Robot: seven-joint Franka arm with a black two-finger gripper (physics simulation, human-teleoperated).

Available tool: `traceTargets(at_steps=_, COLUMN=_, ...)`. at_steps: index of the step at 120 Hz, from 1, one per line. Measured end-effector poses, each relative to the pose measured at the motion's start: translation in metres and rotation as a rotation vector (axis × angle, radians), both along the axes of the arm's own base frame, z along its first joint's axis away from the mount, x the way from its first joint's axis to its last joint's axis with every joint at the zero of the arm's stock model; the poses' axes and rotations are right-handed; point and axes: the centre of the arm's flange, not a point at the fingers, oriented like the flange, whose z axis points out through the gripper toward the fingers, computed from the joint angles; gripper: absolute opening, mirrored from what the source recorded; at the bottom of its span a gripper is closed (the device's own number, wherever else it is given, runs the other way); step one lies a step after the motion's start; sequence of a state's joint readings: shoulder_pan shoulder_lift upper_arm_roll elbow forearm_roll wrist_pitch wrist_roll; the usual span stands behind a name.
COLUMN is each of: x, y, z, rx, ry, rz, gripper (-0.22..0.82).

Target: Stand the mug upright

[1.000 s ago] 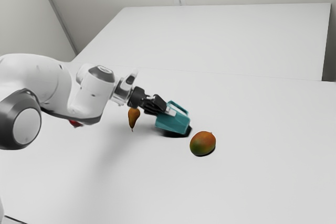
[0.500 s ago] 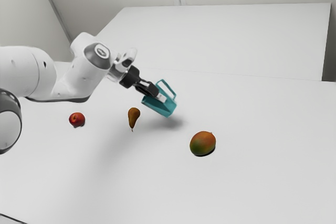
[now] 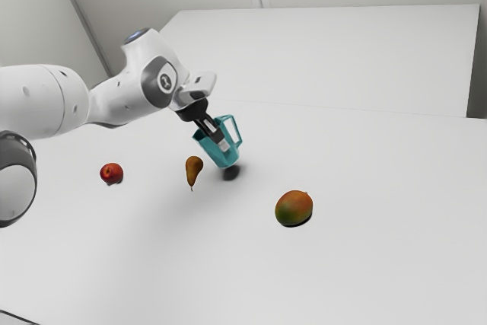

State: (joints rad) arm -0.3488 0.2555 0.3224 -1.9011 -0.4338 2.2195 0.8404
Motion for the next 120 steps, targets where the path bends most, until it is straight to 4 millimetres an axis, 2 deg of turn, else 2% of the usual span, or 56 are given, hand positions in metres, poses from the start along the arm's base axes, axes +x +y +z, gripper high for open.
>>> traceTargets(at_steps=42, x=-0.003, y=-0.015, z=-0.012, rx=0.087, ry=0.048, rz=-0.029, gripper=-0.17)
traceTargets(at_steps=81, x=-0.008, y=-0.016, z=-0.018, rx=0.161, ry=0.094, rz=-0.041, gripper=-0.17)
traceTargets(at_steps=120, x=-0.010, y=-0.026, z=-0.028, rx=0.231, ry=0.105, rz=-0.077, gripper=-0.17)
